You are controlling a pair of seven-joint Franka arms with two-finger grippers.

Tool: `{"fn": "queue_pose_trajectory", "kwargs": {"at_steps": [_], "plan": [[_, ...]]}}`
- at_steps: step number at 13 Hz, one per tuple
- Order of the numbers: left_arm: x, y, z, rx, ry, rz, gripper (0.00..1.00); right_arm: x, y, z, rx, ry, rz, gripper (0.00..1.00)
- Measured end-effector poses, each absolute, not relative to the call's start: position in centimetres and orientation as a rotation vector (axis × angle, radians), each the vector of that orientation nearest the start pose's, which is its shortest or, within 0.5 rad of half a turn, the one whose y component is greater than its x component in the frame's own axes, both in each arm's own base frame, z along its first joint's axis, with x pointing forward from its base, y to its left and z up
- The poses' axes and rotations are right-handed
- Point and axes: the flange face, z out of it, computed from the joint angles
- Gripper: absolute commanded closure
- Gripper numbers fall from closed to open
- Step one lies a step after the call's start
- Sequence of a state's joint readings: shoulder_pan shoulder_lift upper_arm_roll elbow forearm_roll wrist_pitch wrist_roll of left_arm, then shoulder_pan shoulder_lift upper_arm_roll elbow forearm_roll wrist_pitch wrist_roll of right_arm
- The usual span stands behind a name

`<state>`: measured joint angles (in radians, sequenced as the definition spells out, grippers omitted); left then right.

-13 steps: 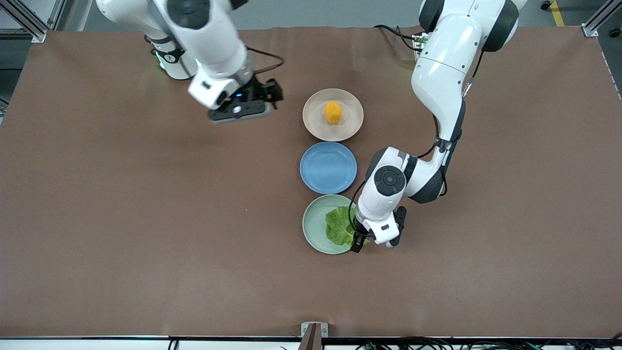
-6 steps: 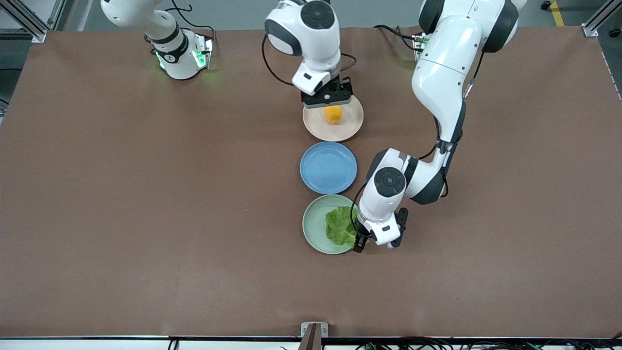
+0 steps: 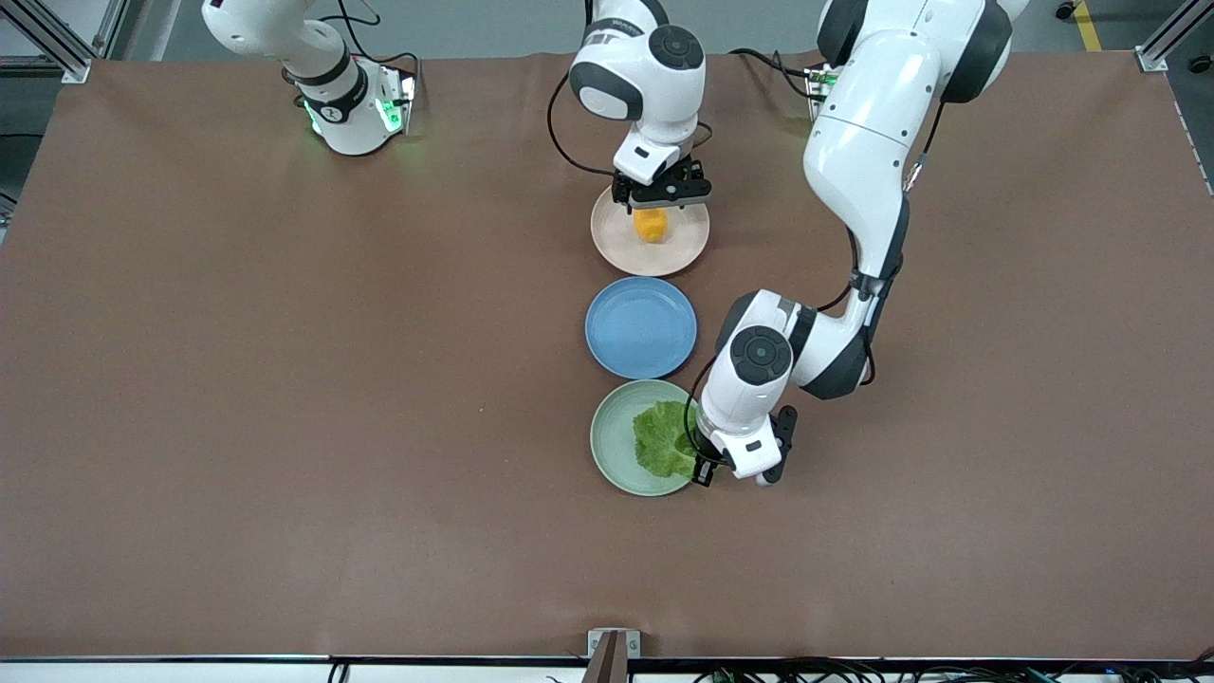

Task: Pick lemon and lettuce from plates
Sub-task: 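Grasp the lettuce with the left gripper while the right gripper reaches the lemon, then lift the lettuce with the left gripper while the right gripper grasps the lemon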

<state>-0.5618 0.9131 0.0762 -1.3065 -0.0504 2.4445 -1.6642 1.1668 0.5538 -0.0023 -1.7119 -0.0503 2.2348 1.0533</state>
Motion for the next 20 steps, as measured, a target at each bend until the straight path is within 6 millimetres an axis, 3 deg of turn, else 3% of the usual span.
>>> {"fn": "queue_pose_trajectory", "kwargs": {"at_steps": [3, 6, 13, 15, 17, 20], "plan": [[67.1, -37.1, 21.2, -2.767, -1.846, -0.212, 0.92, 25.7, 61.6, 24.0, -3.205, -0.264, -0.03, 0.0], [67.1, -37.2, 21.4, -2.77, -1.848, -0.215, 0.99, 26.1, 61.4, 23.0, -3.225, -0.301, -0.07, 0.0], [67.7, -37.6, 23.0, -2.795, -1.862, -0.242, 1.0, 26.1, 61.7, 20.8, -3.197, -0.24, -0.097, 0.0], [68.0, -37.9, 25.2, -2.819, -1.876, -0.266, 1.0, 26.0, 61.7, 20.4, -3.201, -0.23, -0.094, 0.0], [68.1, -38.0, 28.2, -2.832, -1.886, -0.275, 1.0, 25.9, 61.7, 20.4, -3.205, -0.228, -0.092, 0.08], [67.4, -37.8, 33.8, -2.835, -1.852, -0.204, 1.0, 25.8, 61.6, 20.2, -3.213, -0.231, -0.086, 0.28]]}}
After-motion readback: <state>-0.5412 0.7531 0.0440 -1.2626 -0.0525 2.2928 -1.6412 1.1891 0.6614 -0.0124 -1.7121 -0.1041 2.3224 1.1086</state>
